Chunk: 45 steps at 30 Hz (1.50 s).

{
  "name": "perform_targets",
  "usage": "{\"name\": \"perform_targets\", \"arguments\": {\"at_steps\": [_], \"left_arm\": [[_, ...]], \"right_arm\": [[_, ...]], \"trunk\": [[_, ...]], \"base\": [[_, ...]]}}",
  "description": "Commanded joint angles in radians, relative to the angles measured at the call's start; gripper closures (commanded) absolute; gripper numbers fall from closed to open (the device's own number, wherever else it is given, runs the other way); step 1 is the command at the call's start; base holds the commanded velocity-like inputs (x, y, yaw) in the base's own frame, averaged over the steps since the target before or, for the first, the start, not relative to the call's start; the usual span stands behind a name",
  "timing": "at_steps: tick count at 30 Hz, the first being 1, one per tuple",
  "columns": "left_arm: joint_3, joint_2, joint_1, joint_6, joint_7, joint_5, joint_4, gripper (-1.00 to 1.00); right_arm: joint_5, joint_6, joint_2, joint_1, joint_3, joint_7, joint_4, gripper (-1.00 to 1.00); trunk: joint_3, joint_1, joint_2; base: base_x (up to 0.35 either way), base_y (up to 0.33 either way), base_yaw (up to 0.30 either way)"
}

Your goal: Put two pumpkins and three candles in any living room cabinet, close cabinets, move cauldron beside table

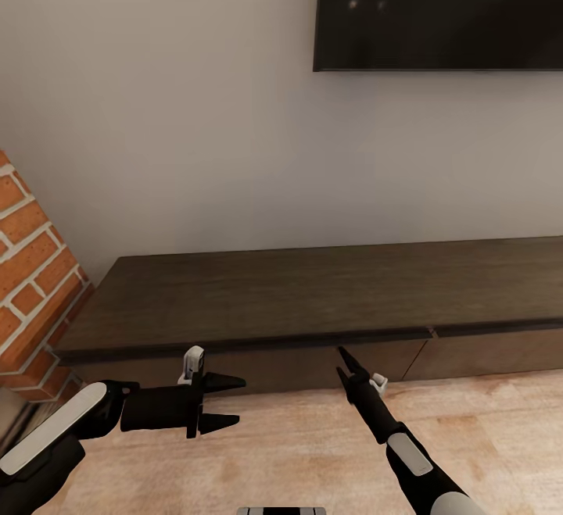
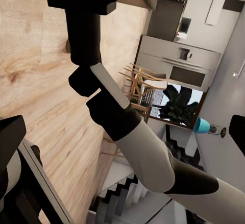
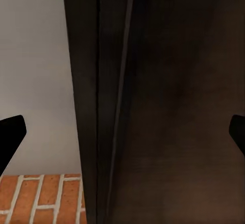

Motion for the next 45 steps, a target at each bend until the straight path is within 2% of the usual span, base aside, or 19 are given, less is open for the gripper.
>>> {"name": "perform_targets", "arguments": {"at_steps": [1,11,25,45], "left_arm": [[-0.001,0.001,-0.001,0.000,0.010,0.011,0.000,-1.00],[0.000,-0.018,-0.001,0.000,0.010,0.002,-0.001,-1.00],[0.001,-0.019,-0.001,0.000,0.010,0.001,0.000,-1.00],[0.002,-0.019,-0.001,0.000,0.010,0.000,0.000,-1.00]], "right_arm": [[-0.006,0.010,0.000,0.000,-0.003,0.002,0.001,-1.00],[-0.006,0.010,0.000,0.000,-0.003,-0.003,0.000,-1.00],[-0.006,0.010,0.000,0.000,-0.003,-0.005,0.001,-1.00],[-0.006,0.011,0.000,0.000,-0.003,-0.006,0.002,-1.00]], "trunk": [[-0.001,0.000,0.000],[-0.001,0.000,0.000],[-0.001,0.000,0.000],[-0.001,0.000,0.000]], "base": [[0.059,0.000,0.000],[0.173,-0.068,0.000],[0.123,-0.013,0.000],[0.005,-0.002,0.000]]}}
